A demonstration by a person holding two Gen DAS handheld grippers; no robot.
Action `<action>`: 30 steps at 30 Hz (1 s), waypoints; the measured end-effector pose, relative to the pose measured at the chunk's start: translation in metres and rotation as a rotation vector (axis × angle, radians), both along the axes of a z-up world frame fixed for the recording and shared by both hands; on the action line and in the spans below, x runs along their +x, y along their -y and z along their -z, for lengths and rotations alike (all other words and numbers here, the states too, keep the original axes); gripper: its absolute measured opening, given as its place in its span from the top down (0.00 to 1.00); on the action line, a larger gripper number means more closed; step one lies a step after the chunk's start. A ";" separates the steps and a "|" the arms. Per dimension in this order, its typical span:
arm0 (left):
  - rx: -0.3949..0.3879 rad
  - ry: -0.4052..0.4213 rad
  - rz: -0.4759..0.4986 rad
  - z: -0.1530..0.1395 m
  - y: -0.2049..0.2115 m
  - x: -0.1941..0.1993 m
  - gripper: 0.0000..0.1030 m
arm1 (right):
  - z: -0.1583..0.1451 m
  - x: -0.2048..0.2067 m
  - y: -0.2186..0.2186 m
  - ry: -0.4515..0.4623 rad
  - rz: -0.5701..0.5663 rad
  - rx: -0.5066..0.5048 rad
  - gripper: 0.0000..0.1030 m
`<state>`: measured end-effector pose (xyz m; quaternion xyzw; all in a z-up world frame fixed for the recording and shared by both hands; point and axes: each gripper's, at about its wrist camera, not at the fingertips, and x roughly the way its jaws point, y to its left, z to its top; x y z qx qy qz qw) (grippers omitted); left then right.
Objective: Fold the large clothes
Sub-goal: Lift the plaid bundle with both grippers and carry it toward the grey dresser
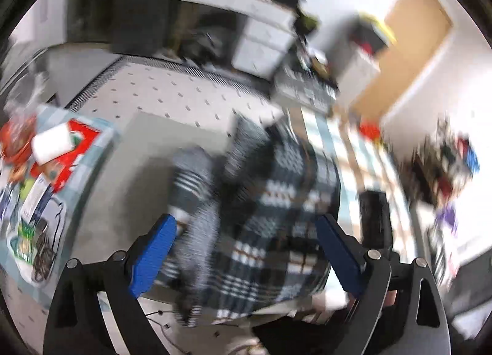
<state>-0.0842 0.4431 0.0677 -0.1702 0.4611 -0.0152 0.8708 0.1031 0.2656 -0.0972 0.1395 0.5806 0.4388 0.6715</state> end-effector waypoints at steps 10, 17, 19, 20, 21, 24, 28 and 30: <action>-0.137 -0.171 0.005 0.085 -0.007 0.074 0.82 | -0.033 -0.019 0.041 0.109 -0.040 -0.028 0.16; -0.069 -0.160 0.049 0.030 0.009 0.076 0.91 | -0.063 -0.020 0.026 0.242 -0.033 -0.070 0.14; -0.015 -0.150 0.059 0.023 0.005 0.074 0.92 | -0.073 0.006 0.018 0.290 -0.026 -0.053 0.14; 0.012 -0.148 0.063 0.018 0.002 0.075 0.92 | -0.079 0.002 0.016 0.297 -0.033 -0.038 0.13; 0.029 -0.151 0.058 0.023 -0.006 0.074 0.92 | -0.083 0.007 0.009 0.301 -0.037 -0.027 0.13; 0.066 -0.158 0.036 0.026 -0.024 0.071 0.93 | -0.094 0.002 -0.009 0.366 -0.028 -0.030 0.33; 0.064 -0.168 0.024 0.035 -0.052 0.059 0.93 | -0.110 -0.009 -0.034 0.472 -0.065 -0.081 0.55; 0.066 -0.192 0.007 0.047 -0.061 0.060 0.93 | -0.099 -0.006 -0.051 0.505 -0.113 -0.102 0.56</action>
